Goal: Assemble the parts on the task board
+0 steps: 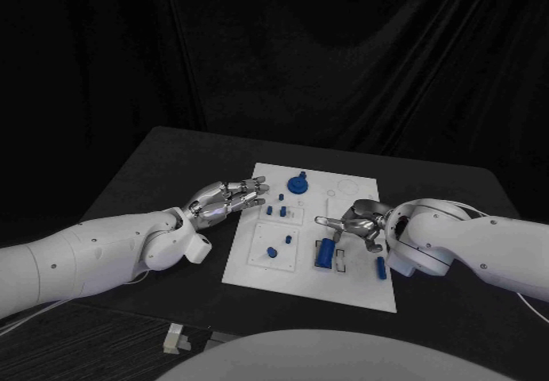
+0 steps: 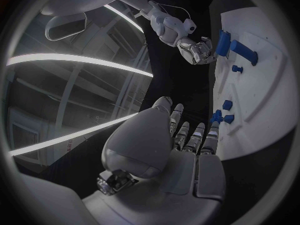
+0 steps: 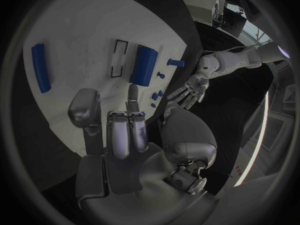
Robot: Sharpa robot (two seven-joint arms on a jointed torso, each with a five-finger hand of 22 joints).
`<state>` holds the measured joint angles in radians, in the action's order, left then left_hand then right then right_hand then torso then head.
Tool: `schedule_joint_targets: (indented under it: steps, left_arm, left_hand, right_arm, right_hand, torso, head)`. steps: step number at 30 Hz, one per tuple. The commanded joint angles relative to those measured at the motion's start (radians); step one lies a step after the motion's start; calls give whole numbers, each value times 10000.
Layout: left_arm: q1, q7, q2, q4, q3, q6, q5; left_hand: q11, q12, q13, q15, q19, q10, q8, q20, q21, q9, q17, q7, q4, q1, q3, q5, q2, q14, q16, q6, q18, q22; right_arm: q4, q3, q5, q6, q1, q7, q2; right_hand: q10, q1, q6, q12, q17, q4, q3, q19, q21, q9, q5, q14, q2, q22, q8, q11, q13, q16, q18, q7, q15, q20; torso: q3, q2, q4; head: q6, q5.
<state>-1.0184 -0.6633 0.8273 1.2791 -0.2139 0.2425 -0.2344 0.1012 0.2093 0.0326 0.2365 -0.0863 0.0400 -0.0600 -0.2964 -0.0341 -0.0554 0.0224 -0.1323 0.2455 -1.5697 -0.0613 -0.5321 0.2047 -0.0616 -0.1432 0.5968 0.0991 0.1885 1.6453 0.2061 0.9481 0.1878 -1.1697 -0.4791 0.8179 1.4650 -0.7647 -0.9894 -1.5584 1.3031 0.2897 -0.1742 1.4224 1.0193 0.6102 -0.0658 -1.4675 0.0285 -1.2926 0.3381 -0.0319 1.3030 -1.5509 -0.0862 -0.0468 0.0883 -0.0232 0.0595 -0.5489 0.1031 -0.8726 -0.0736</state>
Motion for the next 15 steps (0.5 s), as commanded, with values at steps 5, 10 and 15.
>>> schedule_joint_targets:
  steps: [5, 10, 15]
  left_arm:
    - [15, -104, -9, 9, 9, 133, 59]
    - [16, -106, -10, 5, 9, 138, 59]
    - [16, -99, -3, 6, 9, 140, 59]
  left_hand:
    - [81, 183, 3, 120, 71, -41, -137, 28, 69, -65, 70, -35, -11, -66, 362, -100, 37, -65, -135, 41, -279, -111]
    - [81, 183, 3, 120, 71, -41, -137, 28, 69, -65, 70, -35, -11, -66, 362, -100, 37, -65, -135, 41, -279, -111]
    - [95, 184, 3, 125, 70, -37, -141, 27, 68, -66, 71, -45, -10, -65, 381, -102, 34, -68, -144, 43, -276, -110]
  right_arm:
    - [-33, -3, -233, -179, 13, 297, -66]
    - [-58, -3, -304, 6, 14, 518, -80]
    - [-109, -3, -325, 419, 13, 783, -40]
  right_hand:
    - [1058, -76, 170, -124, 2677, 15, -422, 98, 328, 83, -139, -1033, 500, -1495, 194, 36, 2678, -199, -114, 3, -2, 16]
    - [1058, -324, 656, -124, 2677, 17, -720, 75, 339, -258, -208, -1033, 717, -1489, -67, 163, 2678, -199, -108, -149, -98, -59]
    - [1058, -685, 1858, -124, 2614, 15, -1042, 0, 216, -1097, -390, -1016, 883, -1451, -857, 443, 2678, -143, -121, -522, -338, -234]
  torso:
    - [2, 1, -2]
    - [1, 1, -2]
    - [2, 5, -2]
  head:
    - [0, -2]
    - [0, -14]
    - [0, -23]
